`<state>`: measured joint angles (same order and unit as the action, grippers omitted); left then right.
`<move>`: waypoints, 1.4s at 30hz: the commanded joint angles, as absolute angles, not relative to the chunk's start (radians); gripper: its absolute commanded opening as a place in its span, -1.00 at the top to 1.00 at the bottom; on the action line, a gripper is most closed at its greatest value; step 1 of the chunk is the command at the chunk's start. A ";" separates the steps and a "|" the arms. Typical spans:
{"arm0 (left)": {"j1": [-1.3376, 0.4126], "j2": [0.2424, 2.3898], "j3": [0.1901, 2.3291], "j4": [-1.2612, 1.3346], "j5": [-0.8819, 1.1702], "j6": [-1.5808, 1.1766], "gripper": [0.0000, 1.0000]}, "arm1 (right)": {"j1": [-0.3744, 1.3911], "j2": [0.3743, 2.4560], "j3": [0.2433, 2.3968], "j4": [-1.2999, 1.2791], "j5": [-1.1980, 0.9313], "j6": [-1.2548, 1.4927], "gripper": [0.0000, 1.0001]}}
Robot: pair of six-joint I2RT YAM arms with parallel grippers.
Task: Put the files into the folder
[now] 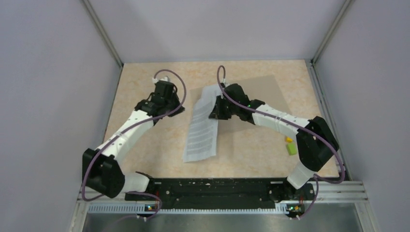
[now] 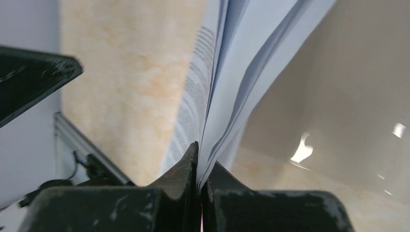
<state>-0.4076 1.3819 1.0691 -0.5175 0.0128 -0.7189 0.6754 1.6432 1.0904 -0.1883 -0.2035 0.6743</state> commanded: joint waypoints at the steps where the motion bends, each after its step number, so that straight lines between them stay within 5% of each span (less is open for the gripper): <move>1: -0.343 1.164 1.150 -0.574 -0.289 -0.734 0.95 | 0.789 1.576 1.303 -0.168 -0.231 0.695 1.00; 6: -0.310 1.063 1.213 -0.594 -0.311 -0.673 0.85 | 0.827 1.547 1.360 -0.122 -0.295 0.762 1.00; 12: -0.322 1.125 1.197 -0.553 -0.104 -0.669 0.89 | 0.622 1.500 1.097 -0.008 -0.448 0.858 1.00; 28: -0.537 1.529 1.073 -0.356 0.125 -0.782 1.00 | 0.571 1.604 0.863 -0.107 -0.181 0.644 1.00; 42: -0.602 1.727 1.065 -0.333 0.013 -0.865 1.00 | 0.597 1.527 0.869 -0.153 -0.105 0.582 1.00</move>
